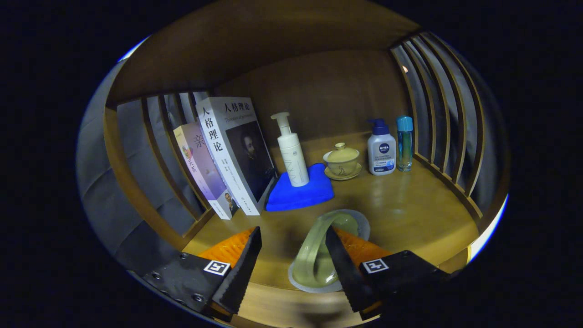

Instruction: Pull open the drawer, take out the items inside it, and place them on the countertop above the cabinet.

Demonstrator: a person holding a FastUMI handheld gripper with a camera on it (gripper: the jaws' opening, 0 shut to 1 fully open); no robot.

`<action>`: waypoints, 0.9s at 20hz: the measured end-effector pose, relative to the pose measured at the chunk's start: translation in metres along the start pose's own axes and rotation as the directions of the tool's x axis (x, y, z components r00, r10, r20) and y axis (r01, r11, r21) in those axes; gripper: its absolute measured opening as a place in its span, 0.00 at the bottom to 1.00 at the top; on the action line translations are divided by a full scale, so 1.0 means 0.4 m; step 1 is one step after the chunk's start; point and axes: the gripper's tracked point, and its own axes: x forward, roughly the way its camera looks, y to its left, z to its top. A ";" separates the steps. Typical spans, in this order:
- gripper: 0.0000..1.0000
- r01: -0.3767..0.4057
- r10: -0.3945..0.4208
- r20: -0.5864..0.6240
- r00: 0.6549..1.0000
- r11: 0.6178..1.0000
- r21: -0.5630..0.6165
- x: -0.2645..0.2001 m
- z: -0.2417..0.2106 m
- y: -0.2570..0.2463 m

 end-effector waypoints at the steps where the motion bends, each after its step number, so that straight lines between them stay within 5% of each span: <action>1: 0.90 0.005 -0.005 -0.002 1.000 1.000 -0.006 -0.001 0.002 -0.004; 4: 0.90 0.096 -0.108 -0.123 0.987 0.990 -0.101 0.000 -0.054 -0.068; 7: 0.94 0.082 -0.091 -0.100 0.991 0.993 -0.089 -0.016 -0.051 -0.053; 18: 0.97 0.062 -0.035 0.158 0.987 0.984 -0.169 -0.271 -0.025 0.013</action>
